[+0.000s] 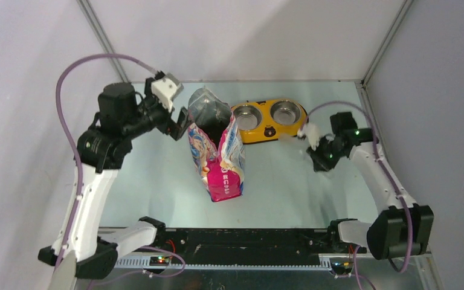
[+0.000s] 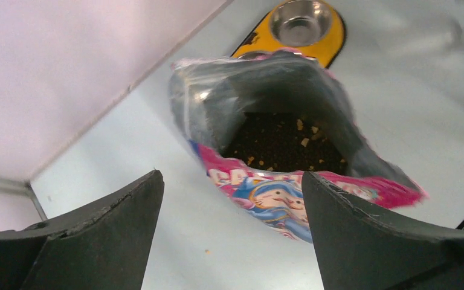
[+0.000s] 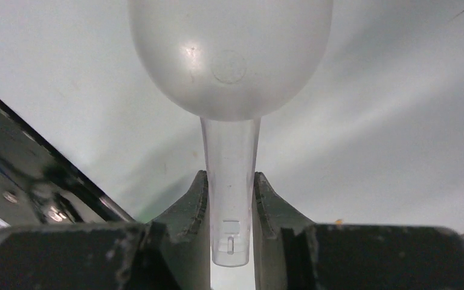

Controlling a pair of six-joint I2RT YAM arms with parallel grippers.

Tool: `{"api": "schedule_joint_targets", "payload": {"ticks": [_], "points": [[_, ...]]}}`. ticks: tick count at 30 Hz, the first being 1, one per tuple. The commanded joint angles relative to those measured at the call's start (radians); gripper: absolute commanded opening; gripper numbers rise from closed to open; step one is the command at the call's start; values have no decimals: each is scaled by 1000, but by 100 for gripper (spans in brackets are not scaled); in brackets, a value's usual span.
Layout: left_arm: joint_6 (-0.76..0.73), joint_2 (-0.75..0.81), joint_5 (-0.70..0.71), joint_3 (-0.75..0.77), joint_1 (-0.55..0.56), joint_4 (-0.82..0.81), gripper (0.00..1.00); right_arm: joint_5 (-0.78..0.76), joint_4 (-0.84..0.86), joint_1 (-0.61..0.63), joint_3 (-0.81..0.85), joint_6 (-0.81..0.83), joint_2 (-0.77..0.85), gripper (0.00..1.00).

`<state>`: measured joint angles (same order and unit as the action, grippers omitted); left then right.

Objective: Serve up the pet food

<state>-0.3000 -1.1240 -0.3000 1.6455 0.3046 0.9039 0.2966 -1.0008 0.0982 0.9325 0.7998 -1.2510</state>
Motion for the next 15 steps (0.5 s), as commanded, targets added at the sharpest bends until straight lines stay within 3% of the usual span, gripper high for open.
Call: {"api": "schedule_joint_targets", "payload": {"ticks": [1, 5, 9, 12, 15], "points": [[-277, 145, -55, -103, 111, -158, 92, 281, -138, 27, 301, -243, 44, 0], [-589, 205, -21, -181, 261, -183, 91, 464, -104, 33, 446, -411, 13, 0], [-900, 313, 115, -416, 489, -441, 92, 690, -127, 64, 519, -504, -55, 0], [-1082, 349, 161, -565, 575, -671, 93, 760, -135, 145, 569, -565, -87, 0], [-1183, 329, 137, -594, 625, -766, 94, 831, -104, 226, 574, -702, -99, 0]]}}
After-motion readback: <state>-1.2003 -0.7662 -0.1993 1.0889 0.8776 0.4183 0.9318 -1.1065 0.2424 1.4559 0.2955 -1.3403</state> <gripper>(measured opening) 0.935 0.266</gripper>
